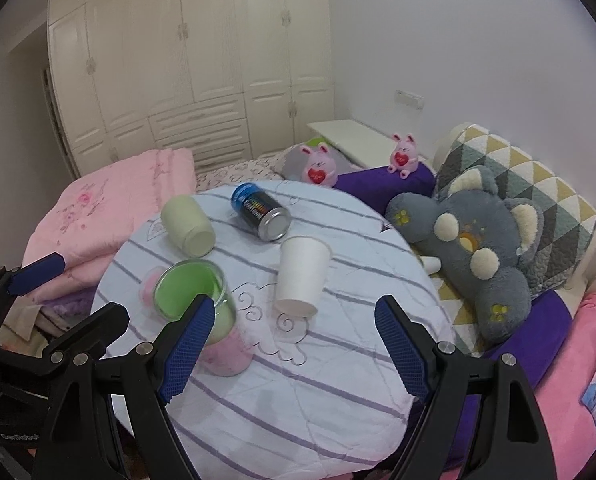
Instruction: Flip cup upright
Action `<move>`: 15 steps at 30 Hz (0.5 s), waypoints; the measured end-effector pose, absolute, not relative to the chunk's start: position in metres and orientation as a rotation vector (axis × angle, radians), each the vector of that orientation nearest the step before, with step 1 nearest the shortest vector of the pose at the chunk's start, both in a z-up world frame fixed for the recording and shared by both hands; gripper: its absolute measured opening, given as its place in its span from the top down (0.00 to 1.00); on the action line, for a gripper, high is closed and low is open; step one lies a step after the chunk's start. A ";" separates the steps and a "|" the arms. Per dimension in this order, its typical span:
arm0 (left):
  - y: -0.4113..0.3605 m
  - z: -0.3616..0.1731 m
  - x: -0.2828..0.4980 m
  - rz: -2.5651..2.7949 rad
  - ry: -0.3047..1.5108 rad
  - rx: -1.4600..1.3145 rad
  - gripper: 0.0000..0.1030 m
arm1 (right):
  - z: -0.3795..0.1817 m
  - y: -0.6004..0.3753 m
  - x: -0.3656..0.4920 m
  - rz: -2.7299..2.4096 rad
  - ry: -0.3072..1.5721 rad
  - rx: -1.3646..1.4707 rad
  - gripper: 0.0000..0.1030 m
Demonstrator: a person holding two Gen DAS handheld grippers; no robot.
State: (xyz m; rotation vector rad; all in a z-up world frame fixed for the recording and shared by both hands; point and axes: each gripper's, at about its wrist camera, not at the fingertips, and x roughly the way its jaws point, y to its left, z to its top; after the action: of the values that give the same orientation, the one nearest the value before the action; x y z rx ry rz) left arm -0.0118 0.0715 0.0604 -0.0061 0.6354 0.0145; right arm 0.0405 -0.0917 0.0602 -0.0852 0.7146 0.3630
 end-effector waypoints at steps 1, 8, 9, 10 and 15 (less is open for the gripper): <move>0.074 0.059 -0.012 0.021 0.639 -0.009 0.00 | 0.059 -0.088 0.041 0.369 0.719 -0.090 0.19; 0.090 0.054 -0.015 0.043 0.654 -0.044 0.00 | 0.054 -0.071 0.042 0.393 0.742 -0.117 0.19; 0.091 0.054 -0.015 0.042 0.653 -0.044 0.00 | 0.054 -0.071 0.041 0.394 0.743 -0.118 0.19; 0.091 0.054 -0.015 0.043 0.652 -0.042 0.00 | 0.054 -0.071 0.041 0.394 0.742 -0.117 0.19; 0.091 0.054 -0.014 0.038 0.646 -0.037 0.00 | 0.055 -0.072 0.043 0.385 0.743 -0.116 0.19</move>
State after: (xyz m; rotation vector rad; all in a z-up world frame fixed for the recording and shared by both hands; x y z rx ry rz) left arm -0.0140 0.0912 0.0542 -0.0368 0.6458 0.0383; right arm 0.0427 -0.0717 0.0547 -0.1158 0.7431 0.3850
